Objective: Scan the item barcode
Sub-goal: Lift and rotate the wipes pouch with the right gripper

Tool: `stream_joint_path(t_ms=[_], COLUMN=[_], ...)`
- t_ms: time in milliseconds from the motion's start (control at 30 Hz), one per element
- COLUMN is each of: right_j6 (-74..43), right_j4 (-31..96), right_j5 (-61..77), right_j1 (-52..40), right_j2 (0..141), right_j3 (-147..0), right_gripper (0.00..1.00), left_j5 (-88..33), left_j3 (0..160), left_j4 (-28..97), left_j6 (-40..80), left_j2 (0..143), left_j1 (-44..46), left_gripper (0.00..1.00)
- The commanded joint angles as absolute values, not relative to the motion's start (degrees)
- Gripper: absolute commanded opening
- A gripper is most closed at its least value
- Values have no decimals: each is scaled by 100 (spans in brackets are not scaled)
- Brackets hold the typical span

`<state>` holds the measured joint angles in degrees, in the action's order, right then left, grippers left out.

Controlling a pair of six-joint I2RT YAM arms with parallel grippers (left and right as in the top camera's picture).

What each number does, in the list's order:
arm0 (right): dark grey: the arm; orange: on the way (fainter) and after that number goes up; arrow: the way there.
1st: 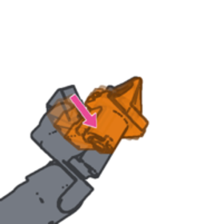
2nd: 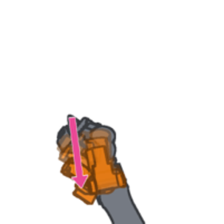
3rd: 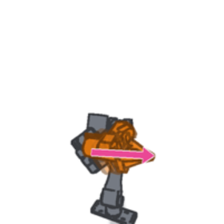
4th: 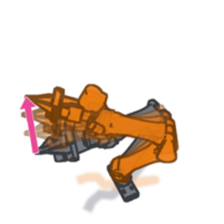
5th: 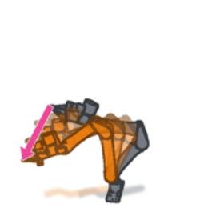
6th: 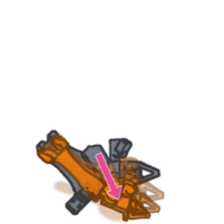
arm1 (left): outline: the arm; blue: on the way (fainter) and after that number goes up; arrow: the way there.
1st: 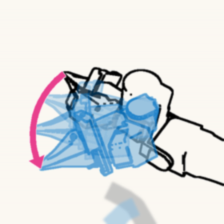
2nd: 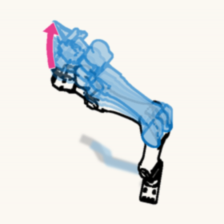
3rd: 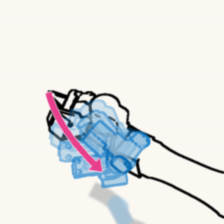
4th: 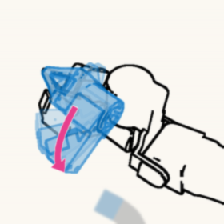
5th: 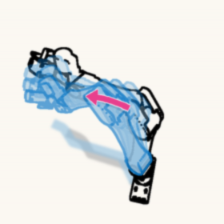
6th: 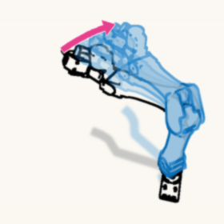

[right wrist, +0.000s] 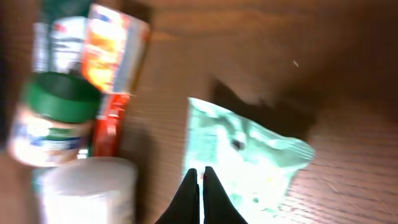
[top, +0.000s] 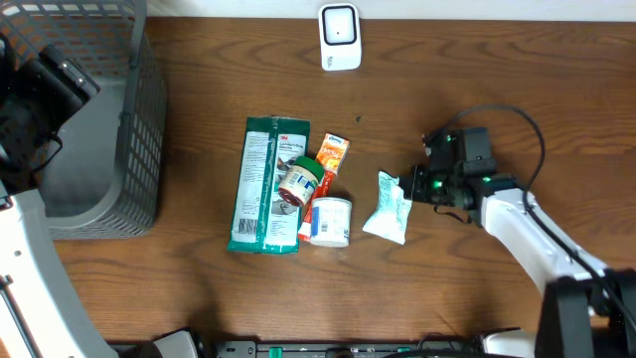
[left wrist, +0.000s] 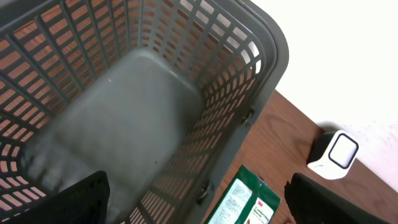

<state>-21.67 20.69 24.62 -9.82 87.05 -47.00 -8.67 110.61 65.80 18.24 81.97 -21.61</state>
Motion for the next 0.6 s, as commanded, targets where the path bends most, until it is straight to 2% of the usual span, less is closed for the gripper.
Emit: stream_joint_path(t_ms=[0, 167, 333, 567], right_j6=[-2226, -2233, -2639, -2786], right_j4=[2290, 2126, 1520, 1479], right_j5=[2545, 1817, 1822, 1925], right_j1=[-1002, -1225, -1278, -1271], right_j2=[8621, 8908, 9397, 9577], right_j3=[-4770, -4388, -4023, -4069], right_gripper=[1, 2, 1, 1], left_j5=[-856, -856, -856, -856], left_j3=[11072, 11072, 11072, 11072], left_j4=[6591, 6591, 6591, 6591], left_j6=[1876, 1874, 1874, 1874], left_j2=[8202, 8202, 8202, 8202], left_j1=[-2185, -2185, -2185, -2185], left_gripper=[88, 88, 88, 88])
